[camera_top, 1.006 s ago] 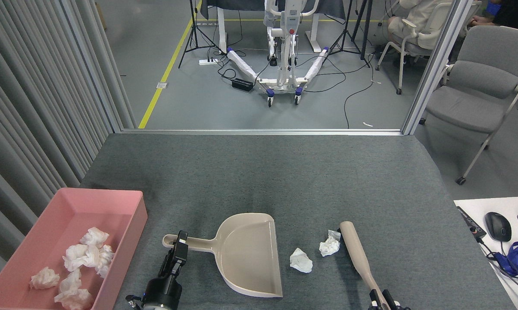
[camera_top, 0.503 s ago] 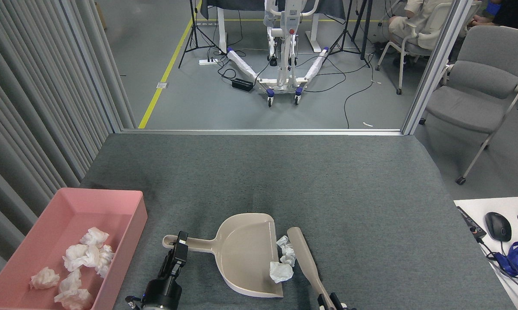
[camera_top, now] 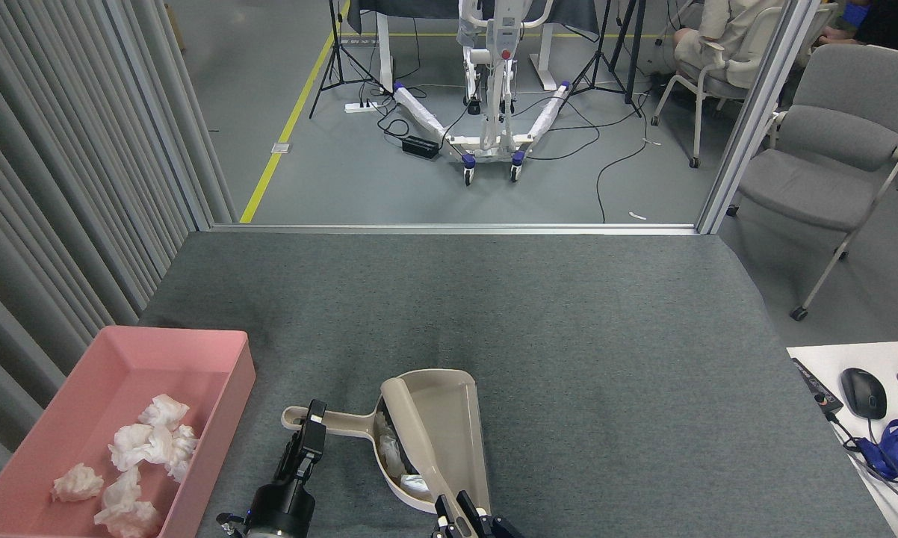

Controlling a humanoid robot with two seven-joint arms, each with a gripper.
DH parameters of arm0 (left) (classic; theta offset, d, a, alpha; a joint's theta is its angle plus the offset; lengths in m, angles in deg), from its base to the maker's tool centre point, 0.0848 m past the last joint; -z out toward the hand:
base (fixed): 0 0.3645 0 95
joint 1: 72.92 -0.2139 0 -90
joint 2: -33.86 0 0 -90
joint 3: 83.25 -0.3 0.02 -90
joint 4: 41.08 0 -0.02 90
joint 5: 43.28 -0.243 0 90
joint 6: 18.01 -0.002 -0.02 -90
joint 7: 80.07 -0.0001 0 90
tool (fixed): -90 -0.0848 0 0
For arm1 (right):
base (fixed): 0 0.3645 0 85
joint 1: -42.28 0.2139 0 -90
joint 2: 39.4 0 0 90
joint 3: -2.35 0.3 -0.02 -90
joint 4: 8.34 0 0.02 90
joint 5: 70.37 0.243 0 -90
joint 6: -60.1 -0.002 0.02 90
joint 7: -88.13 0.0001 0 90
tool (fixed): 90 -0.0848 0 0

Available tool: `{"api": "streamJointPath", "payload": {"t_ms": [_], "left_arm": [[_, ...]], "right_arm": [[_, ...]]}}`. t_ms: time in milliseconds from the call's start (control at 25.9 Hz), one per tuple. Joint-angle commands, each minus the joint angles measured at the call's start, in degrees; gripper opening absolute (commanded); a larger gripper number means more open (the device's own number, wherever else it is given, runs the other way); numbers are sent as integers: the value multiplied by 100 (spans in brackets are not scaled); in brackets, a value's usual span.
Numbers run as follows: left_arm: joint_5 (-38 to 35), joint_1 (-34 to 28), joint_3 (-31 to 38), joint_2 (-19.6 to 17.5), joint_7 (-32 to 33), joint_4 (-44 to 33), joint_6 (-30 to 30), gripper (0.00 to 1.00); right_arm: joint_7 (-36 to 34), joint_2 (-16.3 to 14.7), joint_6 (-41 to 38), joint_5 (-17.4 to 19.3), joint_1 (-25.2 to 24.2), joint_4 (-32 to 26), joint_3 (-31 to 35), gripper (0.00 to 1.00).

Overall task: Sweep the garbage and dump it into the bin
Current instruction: 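Sweep the two tissues into the dustpan with the brush, then set the brush down and lift the dustpan with the left hand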

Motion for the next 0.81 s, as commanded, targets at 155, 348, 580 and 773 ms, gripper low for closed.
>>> {"api": "streamJointPath", "payload": {"t_ms": [155,348,580,773], "left_arm": [[62,-27,0,-16,14,-126,123,10],[98,-27,0,-7,164,-161,238,10],[1064,-150,-26,-51,172,-539,281,9],[1618,-211,-53,-148,164,-838,185,5]], "right_arm": [[-58,-326,22,69,-46,-641,439,0],[-75,-792,-75,323,-55,-703,1397,0],[-58,-1513,-365,895,-81,-536,2267,0],[-172,-2022,-426,1194,-98,-35,2329,0]]}}
